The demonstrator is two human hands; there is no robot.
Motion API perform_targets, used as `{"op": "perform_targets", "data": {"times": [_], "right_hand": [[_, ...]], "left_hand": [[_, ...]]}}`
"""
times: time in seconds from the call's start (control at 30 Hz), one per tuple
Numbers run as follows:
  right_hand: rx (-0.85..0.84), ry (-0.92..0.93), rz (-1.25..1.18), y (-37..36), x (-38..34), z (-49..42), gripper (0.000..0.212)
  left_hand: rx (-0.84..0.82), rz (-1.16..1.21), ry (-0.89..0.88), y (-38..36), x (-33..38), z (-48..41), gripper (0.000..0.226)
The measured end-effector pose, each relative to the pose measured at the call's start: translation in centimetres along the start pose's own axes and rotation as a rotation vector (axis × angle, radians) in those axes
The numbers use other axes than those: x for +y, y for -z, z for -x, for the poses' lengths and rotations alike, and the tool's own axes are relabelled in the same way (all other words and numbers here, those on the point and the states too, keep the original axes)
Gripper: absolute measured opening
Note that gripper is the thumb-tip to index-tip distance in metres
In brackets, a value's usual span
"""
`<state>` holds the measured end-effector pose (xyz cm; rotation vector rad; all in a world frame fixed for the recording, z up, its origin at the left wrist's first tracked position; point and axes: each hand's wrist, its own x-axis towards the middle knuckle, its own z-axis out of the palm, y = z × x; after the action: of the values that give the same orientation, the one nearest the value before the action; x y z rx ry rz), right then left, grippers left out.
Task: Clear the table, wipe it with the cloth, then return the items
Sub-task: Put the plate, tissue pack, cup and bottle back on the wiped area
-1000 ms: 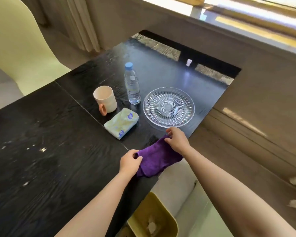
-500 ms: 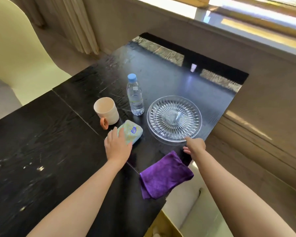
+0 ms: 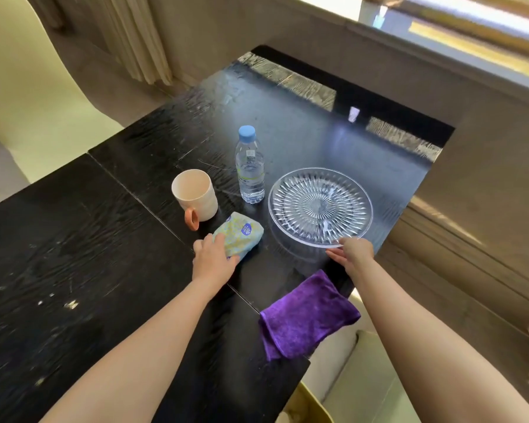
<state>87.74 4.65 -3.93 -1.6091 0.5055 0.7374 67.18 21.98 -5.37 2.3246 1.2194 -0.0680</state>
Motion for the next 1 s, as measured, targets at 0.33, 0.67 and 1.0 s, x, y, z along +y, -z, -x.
{"op": "perform_targets", "data": {"times": [0.33,0.67,1.0], "right_hand": [[0.044,0.053,-0.022,3.5,-1.9,3.9,0.031],[-0.226,0.172,0.039,5.7,-3.6,12.5,0.032],[-0.547,0.281,0.23,0.5,-0.3,22.8,0.036]], "left_hand": [[0.078,0.054,-0.072,2.8,0.7,3.3,0.03],[0.268,0.121,0.069,8.4,0.2,13.6,0.04],[0.528,0.164,0.267,13.0,-7.0,26.9,0.029]]}}
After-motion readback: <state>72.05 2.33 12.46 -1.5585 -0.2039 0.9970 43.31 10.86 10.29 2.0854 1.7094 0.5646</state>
